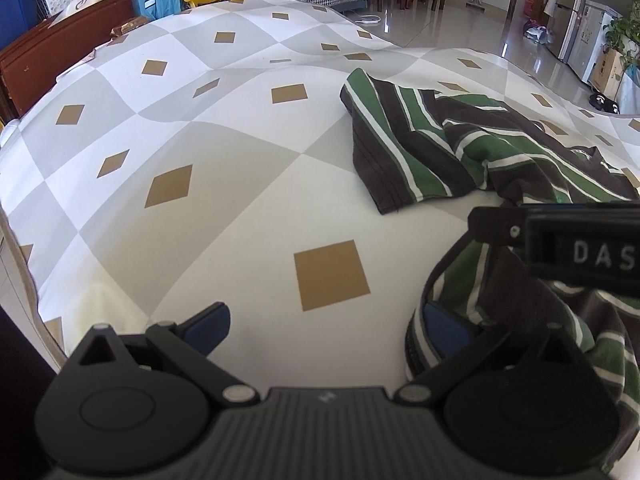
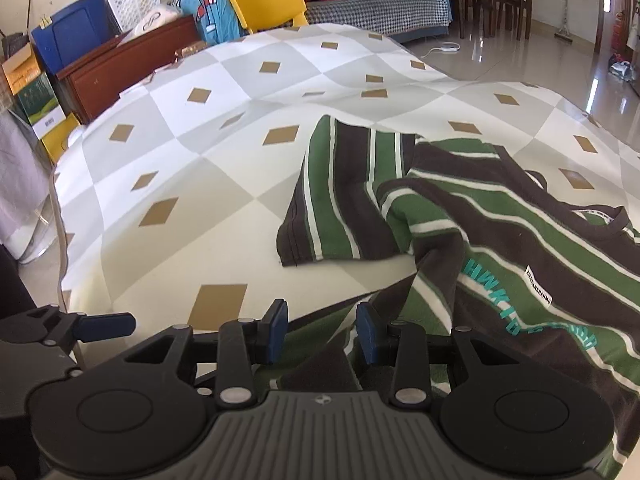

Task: Fold clothes

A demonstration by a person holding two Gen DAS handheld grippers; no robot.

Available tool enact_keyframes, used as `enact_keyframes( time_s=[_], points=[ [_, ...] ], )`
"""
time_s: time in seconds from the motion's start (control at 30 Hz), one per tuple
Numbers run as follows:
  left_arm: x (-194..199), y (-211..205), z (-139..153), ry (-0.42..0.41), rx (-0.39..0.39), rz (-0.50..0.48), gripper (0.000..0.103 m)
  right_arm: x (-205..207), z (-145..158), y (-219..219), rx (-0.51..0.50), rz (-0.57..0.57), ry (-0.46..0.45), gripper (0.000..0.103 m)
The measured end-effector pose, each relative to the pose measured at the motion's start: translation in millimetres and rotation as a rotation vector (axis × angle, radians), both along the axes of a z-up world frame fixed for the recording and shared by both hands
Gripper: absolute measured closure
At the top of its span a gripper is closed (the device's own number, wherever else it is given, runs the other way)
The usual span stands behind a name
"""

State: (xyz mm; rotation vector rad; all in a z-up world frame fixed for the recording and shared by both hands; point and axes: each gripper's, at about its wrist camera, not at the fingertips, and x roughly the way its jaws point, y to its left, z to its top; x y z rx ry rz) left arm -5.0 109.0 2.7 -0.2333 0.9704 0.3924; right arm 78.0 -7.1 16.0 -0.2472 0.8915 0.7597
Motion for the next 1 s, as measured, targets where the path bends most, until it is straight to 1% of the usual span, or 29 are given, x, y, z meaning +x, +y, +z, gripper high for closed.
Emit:
enact_keyframes(
  time_s=[0.07,0.23,0.3,0.4,0.5,0.6,0.7,0.8,0.87,1.0],
  points=[
    [-3.0,1.1,-2.7,0.011,-0.01,0.001,0.0,0.0,-6.9,2.5,-0.032,-0.031,-0.001,0.067],
    [-7.8,4.2,1.6,-0.005,0.002,0.01,0.0,3.8,-10.7,0.4,0.011,-0.08,0.022,0.064],
    [-8.8,6.9,5.6,-0.016,0.012,0.021,0.0,5.0,-12.0,-0.5,0.017,-0.093,0.014,0.064],
    [-10.4,11.9,12.3,-0.042,0.007,0.04,0.0,8.2,-11.6,2.0,0.002,-0.1,0.01,0.064],
    [-11.0,13.3,17.8,-0.059,0.035,0.052,0.0,12.6,-11.3,-0.6,0.017,-0.129,0.027,0.064],
    [-11.3,16.1,20.5,-0.069,0.019,0.056,0.0,17.4,-13.7,-3.8,0.027,-0.151,0.052,0.064],
    [-12.0,18.5,24.8,-0.085,0.02,0.074,0.0,18.4,-15.5,-4.9,0.033,-0.158,0.061,0.064],
    [-11.6,24.7,31.4,-0.11,0.028,0.105,0.0,15.6,-16.7,-3.4,0.028,-0.147,0.049,0.061],
    [-7.4,30.9,33.0,-0.106,0.008,0.121,0.0,13.6,-17.4,-2.4,0.025,-0.14,0.041,0.06],
    [6.8,40.2,31.9,-0.087,-0.039,0.149,0.0,7.3,-18.6,3.8,0.02,-0.153,0.024,0.051]
  ],
)
